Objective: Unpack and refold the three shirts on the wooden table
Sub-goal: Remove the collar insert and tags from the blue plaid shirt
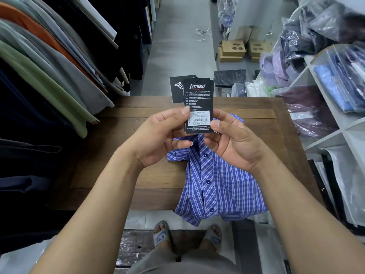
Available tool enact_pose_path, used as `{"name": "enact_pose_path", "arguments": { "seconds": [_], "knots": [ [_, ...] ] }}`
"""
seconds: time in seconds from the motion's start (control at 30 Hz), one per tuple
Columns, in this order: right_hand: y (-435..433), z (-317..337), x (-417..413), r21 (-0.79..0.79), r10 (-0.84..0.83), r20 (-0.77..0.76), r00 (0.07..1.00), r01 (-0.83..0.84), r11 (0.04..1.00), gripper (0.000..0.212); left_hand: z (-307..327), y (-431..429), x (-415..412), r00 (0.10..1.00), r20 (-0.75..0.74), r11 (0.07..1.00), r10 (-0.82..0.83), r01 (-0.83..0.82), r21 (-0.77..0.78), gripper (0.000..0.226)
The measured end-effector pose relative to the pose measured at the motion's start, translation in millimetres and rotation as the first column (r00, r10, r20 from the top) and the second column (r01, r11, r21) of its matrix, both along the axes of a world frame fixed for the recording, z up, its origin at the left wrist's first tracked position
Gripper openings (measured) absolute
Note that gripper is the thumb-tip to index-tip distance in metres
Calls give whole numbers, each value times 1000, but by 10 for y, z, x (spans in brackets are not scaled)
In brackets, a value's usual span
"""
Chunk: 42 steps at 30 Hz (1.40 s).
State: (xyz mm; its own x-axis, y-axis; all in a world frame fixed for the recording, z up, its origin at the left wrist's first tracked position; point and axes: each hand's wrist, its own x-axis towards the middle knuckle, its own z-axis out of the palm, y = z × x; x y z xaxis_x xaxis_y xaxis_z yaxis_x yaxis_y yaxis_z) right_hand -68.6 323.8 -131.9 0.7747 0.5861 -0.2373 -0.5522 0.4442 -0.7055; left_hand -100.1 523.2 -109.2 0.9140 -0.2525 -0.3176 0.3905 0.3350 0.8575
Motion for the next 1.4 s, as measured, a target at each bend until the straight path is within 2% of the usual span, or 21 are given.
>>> {"name": "enact_pose_path", "arguments": {
  "seconds": [0.1,0.3,0.47,0.67,0.77,0.87,0.97,1.07,1.13,1.17,1.23,1.27,1.3,1.37,1.4],
  "knots": [
    [-25,-41,9,16,41,5,999,-42,999,55,-34,-19,-10,1000,-10,1000,2,-2,-7,41],
    [-33,-47,5,23,70,27,997,-71,997,52,-61,-36,11,1000,-5,1000,0,0,-1,43],
    [-41,-59,33,-6,49,4,999,-49,999,40,-54,-45,34,1000,1,1000,5,-5,4,47],
    [-22,-5,24,-20,8,-8,1000,-8,1000,26,-80,-62,79,996,-26,996,81,-82,-18,39],
    [17,14,14,-108,-12,4,1000,12,994,32,-82,-49,129,982,-5,982,189,-189,17,42],
    [73,-12,0,-282,27,39,999,-15,959,34,-64,-40,188,946,4,946,324,-323,37,46],
    [140,-53,-26,-556,80,173,982,30,831,17,-55,-39,216,940,8,933,342,-341,112,27],
    [177,-77,-16,-665,63,320,945,177,726,7,-104,-12,204,933,-15,917,360,-351,189,10],
    [165,-100,28,-675,-34,409,912,328,661,14,-153,36,198,921,-48,902,387,-367,226,15],
    [150,-116,60,-680,-104,461,881,426,597,15,-185,66,200,915,-74,897,397,-370,242,21],
    [95,-170,143,-701,-168,571,803,584,409,11,-257,125,197,901,-129,887,414,-367,280,33],
    [56,-211,190,-726,-146,594,791,605,325,7,-292,152,193,897,-153,884,414,-357,301,35],
    [22,-256,227,-767,-101,584,806,588,257,6,-320,168,189,897,-176,887,406,-339,313,35],
    [-45,-406,309,-874,-28,460,887,459,160,33,-378,179,179,897,-227,901,379,-300,314,33],
    [-60,-453,327,-918,-34,367,930,368,145,47,-405,174,170,895,-251,904,370,-285,318,33]
  ]
}}
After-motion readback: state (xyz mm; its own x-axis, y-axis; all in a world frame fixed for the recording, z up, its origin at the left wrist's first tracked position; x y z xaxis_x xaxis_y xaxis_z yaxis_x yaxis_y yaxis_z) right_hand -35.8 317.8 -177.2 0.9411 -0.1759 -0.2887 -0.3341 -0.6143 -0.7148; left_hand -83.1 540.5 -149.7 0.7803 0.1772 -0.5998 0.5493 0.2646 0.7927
